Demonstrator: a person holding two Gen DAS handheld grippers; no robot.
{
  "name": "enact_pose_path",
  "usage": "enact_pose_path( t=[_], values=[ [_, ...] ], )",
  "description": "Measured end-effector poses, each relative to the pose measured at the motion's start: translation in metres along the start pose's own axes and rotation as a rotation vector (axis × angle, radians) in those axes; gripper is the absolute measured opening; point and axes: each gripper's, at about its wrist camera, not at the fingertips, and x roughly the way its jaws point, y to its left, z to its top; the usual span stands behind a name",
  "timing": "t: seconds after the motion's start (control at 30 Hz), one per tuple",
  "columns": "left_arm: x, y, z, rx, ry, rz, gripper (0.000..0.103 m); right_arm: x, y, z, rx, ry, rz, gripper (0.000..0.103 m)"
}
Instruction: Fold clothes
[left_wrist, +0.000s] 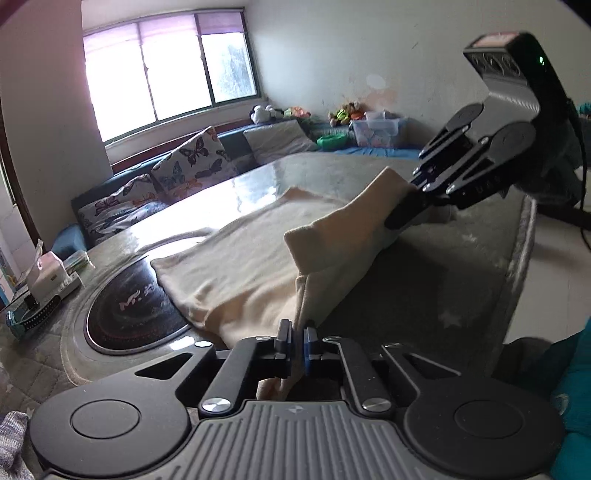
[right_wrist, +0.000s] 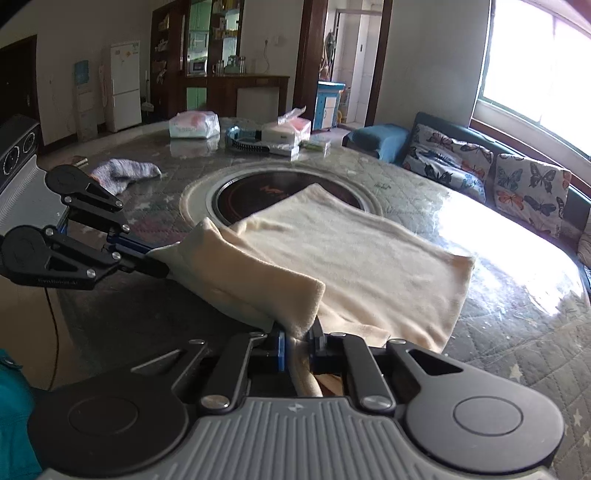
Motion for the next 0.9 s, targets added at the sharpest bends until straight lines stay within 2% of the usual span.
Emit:
enact_pose_path(
  t=[0.17,0.33,0.43,0.57,0.7,0.9],
  values=[
    [-0.037,-0.012,0.005,-0.045,-0.002,-0.089,0.006,-0.044,0.014,-0.006,-0.013,0.019,0.044,0.01],
    [-0.045,-0.011,0.009,-0.108,-0.014,-0.088,0.006,-0.064,0.025,-0.007,-0.039,0.041,0.066,0.01],
    [-0.032,0.001,0.02,-0.154,-0.017,-0.06,0.006,-0.058,0.022,-0.002,-0.039,0.035,0.052,0.01],
    [-0.01,0.024,0.038,-0.168,-0.034,-0.013,0.006,-0.05,0.005,0.015,-0.037,0.015,0.03,0.01],
    [0.022,0.049,0.057,-0.202,-0.033,0.033,0.006,-0.03,-0.024,0.042,-0.055,0.014,0.008,0.009],
    [0.088,0.087,0.075,-0.295,0.031,0.084,0.006,0.018,-0.064,0.075,-0.092,0.044,-0.034,0.008]
  ],
)
